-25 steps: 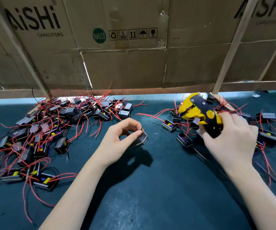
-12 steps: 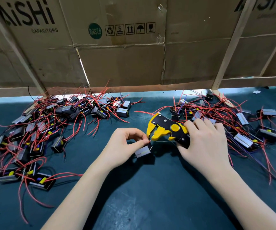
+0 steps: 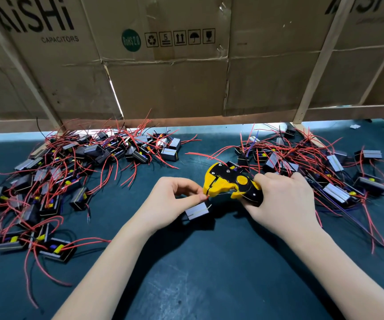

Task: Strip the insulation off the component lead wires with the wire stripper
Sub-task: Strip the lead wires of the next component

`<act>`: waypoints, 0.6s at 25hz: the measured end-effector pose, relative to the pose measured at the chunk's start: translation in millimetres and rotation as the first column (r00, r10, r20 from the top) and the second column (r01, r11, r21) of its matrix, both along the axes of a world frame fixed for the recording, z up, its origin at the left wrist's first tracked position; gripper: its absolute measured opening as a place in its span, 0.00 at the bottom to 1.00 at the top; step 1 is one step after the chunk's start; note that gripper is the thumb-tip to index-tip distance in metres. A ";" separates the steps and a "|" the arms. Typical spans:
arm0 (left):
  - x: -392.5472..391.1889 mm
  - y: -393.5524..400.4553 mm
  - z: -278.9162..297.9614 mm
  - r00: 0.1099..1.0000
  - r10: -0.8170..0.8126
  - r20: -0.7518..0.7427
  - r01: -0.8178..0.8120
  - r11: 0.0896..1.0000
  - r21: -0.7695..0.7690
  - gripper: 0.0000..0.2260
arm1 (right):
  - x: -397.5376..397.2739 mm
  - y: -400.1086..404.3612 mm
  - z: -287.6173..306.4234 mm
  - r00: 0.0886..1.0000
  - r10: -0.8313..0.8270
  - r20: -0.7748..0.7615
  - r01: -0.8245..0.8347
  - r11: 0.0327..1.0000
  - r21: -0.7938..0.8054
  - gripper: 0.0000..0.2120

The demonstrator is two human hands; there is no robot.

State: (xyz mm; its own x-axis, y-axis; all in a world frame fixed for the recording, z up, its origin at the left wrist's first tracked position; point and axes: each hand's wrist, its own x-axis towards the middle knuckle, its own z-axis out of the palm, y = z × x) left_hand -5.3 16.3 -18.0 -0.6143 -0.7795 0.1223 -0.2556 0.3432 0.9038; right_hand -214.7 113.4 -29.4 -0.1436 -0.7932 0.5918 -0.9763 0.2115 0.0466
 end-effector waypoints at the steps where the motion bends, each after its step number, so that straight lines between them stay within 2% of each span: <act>1: 0.6 0.5 1.0 1.000 -0.006 0.001 0.006 1.000 0.000 0.03 | 0.2 0.4 0.4 1.000 -0.003 0.002 0.003 1.000 0.002 0.21; 7: 4.6 0.6 4.4 0.998 -0.014 0.058 0.018 0.998 -0.059 0.03 | -1.9 -1.2 -1.5 0.998 -0.058 -0.031 0.057 0.998 -0.034 0.20; 11: 3.3 -2.6 -3.1 0.970 0.216 0.116 -0.177 0.944 -0.278 0.05 | -9.3 -0.7 -5.9 0.986 -0.165 0.009 0.165 0.986 0.014 0.20; 15: 2.7 -2.8 -4.9 0.975 0.169 0.143 -0.102 0.916 -0.388 0.08 | -15.0 0.7 -7.7 0.972 -0.216 0.096 0.214 0.976 0.024 0.22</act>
State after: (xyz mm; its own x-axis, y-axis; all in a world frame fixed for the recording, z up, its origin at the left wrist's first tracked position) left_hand -2.6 13.6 -22.9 -0.5435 -0.7736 0.3258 -0.4622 0.5998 0.6532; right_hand -229.7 114.1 -37.1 -0.3680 -0.7453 0.5559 -0.9079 0.4170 -0.0419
